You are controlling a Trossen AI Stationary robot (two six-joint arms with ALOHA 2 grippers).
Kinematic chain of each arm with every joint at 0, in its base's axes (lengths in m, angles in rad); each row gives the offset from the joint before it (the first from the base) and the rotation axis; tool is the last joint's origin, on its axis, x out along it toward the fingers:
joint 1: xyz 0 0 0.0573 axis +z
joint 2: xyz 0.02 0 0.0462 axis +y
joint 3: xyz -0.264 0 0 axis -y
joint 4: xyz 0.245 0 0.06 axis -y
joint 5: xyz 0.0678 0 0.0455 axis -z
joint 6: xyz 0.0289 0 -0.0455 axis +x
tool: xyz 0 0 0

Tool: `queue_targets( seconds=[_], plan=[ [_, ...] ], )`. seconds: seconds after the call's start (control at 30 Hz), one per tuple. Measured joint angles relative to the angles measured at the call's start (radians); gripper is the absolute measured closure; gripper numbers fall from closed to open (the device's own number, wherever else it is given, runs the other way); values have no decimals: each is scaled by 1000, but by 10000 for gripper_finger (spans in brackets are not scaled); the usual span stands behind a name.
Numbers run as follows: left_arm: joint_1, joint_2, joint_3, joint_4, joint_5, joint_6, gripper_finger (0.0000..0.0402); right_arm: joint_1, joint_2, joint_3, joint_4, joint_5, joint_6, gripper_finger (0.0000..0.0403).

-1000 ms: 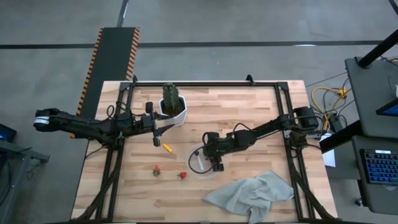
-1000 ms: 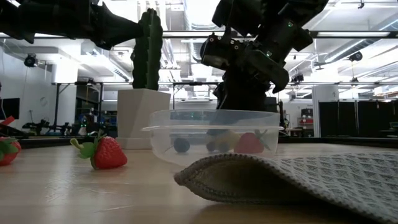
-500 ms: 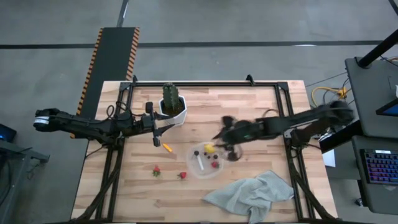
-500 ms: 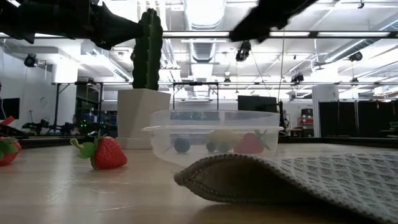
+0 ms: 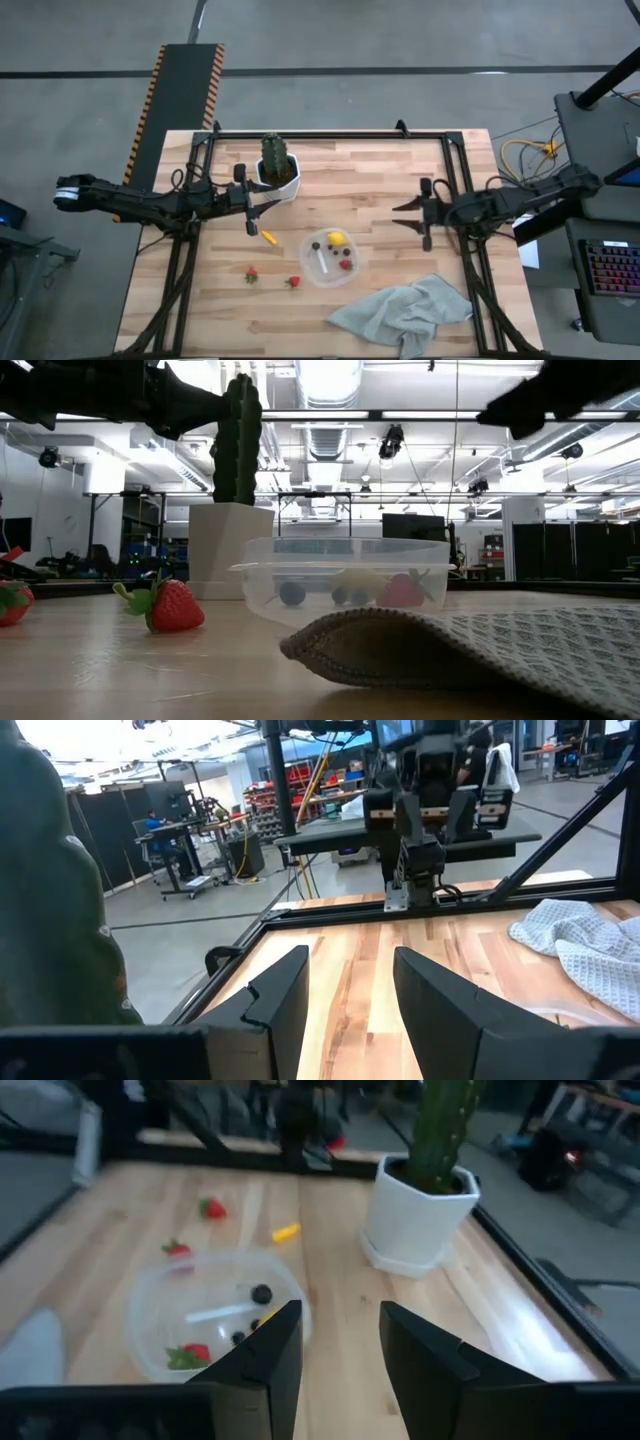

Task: Pick and placing Produce into tupperware
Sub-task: Put the yellow corn into the transparent container

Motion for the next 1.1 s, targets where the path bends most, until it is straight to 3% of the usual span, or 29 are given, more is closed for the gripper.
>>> queue_targets(
  seconds=[0.2,0.37,0.47,0.6,0.73,0.83,1.1],
  plan=[
    [0,0,0,2,0,0,267,-3,-128,-217,332,-207,-76,281],
    [0,0,0,2,0,0,267,-50,-168,-335,519,-194,-115,290],
    [0,0,0,2,0,1,267,-123,-181,-352,518,-222,-102,291],
    [0,0,0,2,0,4,267,-253,-183,-342,509,-338,-107,292],
    [0,0,0,3,0,25,267,-358,-191,-313,397,-430,-84,291],
    [0,0,0,3,0,24,267,-369,-205,-290,351,-487,-76,293],
    [0,0,0,0,0,-9,267,-369,-337,-317,270,-465,-70,303]
  ],
)
